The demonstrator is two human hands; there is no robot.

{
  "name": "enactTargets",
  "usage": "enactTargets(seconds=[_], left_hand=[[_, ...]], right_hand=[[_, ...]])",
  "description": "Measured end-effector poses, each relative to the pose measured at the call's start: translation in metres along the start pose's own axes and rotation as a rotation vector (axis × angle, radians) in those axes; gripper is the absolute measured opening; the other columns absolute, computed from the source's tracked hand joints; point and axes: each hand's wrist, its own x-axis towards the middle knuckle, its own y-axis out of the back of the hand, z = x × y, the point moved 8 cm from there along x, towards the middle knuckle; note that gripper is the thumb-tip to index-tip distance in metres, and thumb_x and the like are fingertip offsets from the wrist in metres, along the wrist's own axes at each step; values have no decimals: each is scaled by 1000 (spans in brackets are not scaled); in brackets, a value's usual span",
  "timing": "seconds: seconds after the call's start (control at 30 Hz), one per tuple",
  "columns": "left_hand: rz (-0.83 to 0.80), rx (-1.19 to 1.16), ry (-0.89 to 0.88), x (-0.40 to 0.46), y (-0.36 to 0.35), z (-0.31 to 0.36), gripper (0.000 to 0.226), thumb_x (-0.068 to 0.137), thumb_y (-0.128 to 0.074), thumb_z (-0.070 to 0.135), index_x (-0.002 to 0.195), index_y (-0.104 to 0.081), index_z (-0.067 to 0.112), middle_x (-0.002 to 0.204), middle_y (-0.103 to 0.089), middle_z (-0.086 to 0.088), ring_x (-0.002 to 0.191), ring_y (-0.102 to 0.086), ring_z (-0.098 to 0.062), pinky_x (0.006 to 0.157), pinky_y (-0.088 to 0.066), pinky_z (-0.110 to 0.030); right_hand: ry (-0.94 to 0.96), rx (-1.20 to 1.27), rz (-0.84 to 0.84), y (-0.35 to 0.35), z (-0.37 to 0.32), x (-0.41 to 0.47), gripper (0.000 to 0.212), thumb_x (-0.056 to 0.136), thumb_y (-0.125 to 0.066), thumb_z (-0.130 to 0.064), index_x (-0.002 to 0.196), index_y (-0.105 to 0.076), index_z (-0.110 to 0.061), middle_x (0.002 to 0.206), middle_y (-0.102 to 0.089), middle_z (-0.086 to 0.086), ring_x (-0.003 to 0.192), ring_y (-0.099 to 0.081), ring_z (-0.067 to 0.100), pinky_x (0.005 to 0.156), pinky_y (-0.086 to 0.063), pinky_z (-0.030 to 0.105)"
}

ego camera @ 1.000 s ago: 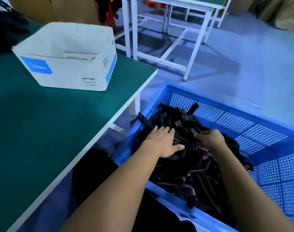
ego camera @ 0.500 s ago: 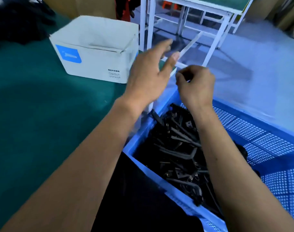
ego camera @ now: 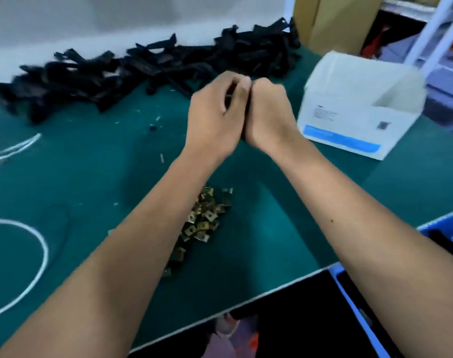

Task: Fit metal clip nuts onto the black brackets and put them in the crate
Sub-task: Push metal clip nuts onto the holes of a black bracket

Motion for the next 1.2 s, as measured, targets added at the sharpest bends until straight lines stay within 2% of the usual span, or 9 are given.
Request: enactTargets(seconds=[0.17,0.4,0.5,0.63,0.73,0.83,1.0,1.1,1.2], left_hand=[[70,228,234,14,60,-98,23,106,-48,34,93,-62,23,77,-59,12,75,-55,-11,66,-35,-29],[66,357,491,38,88,-183,27,106,-47,38,93,-60,19,84,-60,4,81,-57,-21,70,-39,-30],[98,323,511,47,89,-192,32,106,-48,38,83,-57,18,74,-55,7,68,-51,-14,58,-34,-29],[177,153,586,52,88,-197,42,105,-50,38,67,-44,19,64,-50,5,59,-50,-15,55,-38,-31],[238,-253,798,44,79,-210,35,103,-54,42,89,-59,10,91,-67,-8,87,-72,-32,77,-63,-43],[228,-528,943,37,74,-207,49,100,-58,50,126,-59,8,112,-71,-15,85,-74,-29,64,-64,-35],[430,-825,860,29,105,-188,17,100,-64,12,113,-58,3,79,-76,-8,63,-72,-24,60,-59,-33],[482,-672,737,11,142,-173,10,100,-59,4,95,-55,11,68,-67,0,51,-60,-15,54,-47,-27],[395,-76,528,-7,182,-150,11,88,-61,19,89,-50,19,76,-63,-3,59,-56,-25,59,-47,-37]], right_hand=[[27,-62,-171,-93,-43,47,17,92,-58,-23,101,-70,-14,96,-66,10,93,-62,34,75,-53,39],[68,-261,-451,-176,-47,114,62,102,-57,-40,158,-30,-40,168,-9,13,153,-5,36,120,-24,56],[10,-326,-496,-191,-46,127,50,102,-54,-49,150,-48,-34,160,-28,10,148,-20,36,118,-20,58],[36,-165,-257,-172,-62,125,17,91,-71,-32,106,-70,-25,119,-64,5,122,-50,34,103,-32,49],[53,13,-165,-157,-66,104,15,83,-66,-10,92,-63,-22,96,-67,-1,100,-61,25,90,-46,38],[-48,431,-149,-146,-65,74,17,81,-74,-12,83,-63,-24,82,-63,-10,78,-59,11,65,-46,23],[109,731,-350,-134,-80,17,23,79,-85,-12,85,-63,-19,80,-70,-3,70,-61,11,68,-52,30],[253,572,-478,-125,-77,-9,21,86,-83,-19,100,-67,-18,101,-73,-6,86,-68,16,80,-55,28],[374,344,-631,-121,-73,-24,15,87,-82,-25,98,-75,-20,95,-74,-8,83,-68,10,77,-54,25]])
